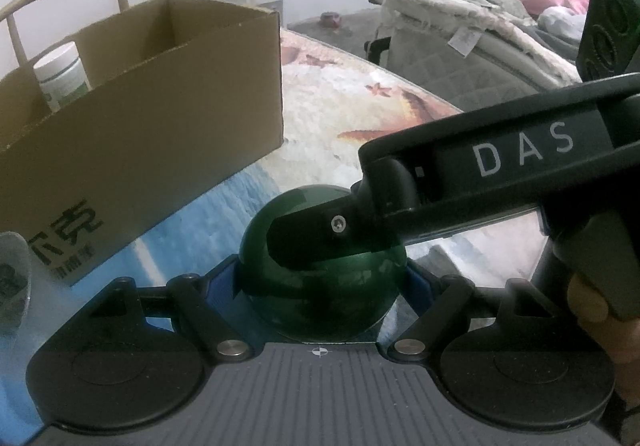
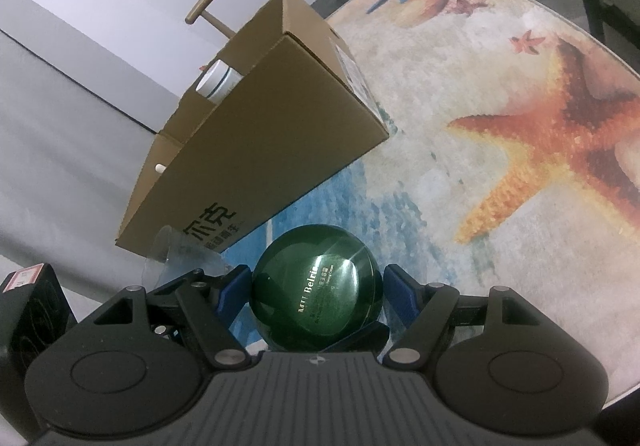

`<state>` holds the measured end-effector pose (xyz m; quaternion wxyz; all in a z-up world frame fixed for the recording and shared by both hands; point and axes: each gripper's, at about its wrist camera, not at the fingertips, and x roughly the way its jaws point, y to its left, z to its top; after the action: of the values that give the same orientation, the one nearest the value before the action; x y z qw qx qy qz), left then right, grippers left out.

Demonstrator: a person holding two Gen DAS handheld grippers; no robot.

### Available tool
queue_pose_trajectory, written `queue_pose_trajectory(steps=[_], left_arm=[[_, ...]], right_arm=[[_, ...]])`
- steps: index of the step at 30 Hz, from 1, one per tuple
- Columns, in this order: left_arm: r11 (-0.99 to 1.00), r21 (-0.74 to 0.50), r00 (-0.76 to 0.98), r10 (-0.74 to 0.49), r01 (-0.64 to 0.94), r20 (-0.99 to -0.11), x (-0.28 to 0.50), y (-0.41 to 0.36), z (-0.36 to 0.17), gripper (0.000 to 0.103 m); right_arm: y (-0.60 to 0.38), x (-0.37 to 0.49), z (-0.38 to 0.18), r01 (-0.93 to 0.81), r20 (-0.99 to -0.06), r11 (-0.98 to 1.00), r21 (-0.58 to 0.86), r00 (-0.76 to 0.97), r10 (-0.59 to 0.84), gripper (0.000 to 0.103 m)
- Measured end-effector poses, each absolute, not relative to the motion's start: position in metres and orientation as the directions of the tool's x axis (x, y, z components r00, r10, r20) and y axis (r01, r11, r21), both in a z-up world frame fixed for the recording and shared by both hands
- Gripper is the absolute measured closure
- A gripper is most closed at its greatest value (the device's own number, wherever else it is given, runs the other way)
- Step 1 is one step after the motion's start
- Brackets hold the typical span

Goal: Organize rigid objects
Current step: 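Lift the green jar into the box and open the right tool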

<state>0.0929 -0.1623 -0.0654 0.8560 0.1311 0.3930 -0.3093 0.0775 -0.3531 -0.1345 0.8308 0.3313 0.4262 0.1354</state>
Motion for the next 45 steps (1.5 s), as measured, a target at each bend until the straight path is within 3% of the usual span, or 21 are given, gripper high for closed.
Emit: queue_pose_trajectory(steps=[11, 18, 22, 27, 33, 38, 45], left_arm=[[0.793, 0.057, 0.635, -0.44, 0.607, -0.635, 0.078, -0.152, 0.0, 0.021], [0.811, 0.141, 0.708, -0.393, 0.567, -0.587, 0.118, -0.156, 0.061, 0.021], [0.819, 0.118, 0.67, -0.367, 0.562, -0.645, 0.17, -0.158, 0.067, 0.021], [0.848, -0.007, 0.546, -0.348, 0.53, -0.762, 0.242, -0.156, 0.042, 0.021], [0.882, -0.108, 0.451, -0.336, 0.459, -0.827, 0.288, -0.151, 0.013, 0.021], [0.892, -0.107, 0.457, -0.325, 0.44, -0.828, 0.304, -0.149, 0.011, 0.021], [0.905, -0.123, 0.434, -0.311, 0.408, -0.846, 0.32, -0.149, 0.0, 0.021]], right_arm=[[-0.346, 0.077, -0.058, -0.087, -0.534, 0.781, 0.619, 0.682, 0.499, 0.027], [-0.336, 0.135, 0.006, -0.215, -0.497, 0.805, 0.554, 0.69, 0.526, 0.027], [-0.333, 0.196, 0.013, -0.218, -0.559, 0.818, 0.533, 0.635, 0.533, 0.027], [-0.324, 0.273, -0.014, -0.184, -0.682, 0.844, 0.504, 0.515, 0.52, 0.027], [-0.315, 0.316, -0.042, -0.189, -0.759, 0.869, 0.457, 0.427, 0.491, 0.027], [-0.313, 0.332, -0.045, -0.22, -0.764, 0.869, 0.444, 0.414, 0.495, 0.028], [-0.34, 0.327, -0.019, -0.222, -0.667, 0.857, 0.464, 0.549, 0.504, 0.028]])
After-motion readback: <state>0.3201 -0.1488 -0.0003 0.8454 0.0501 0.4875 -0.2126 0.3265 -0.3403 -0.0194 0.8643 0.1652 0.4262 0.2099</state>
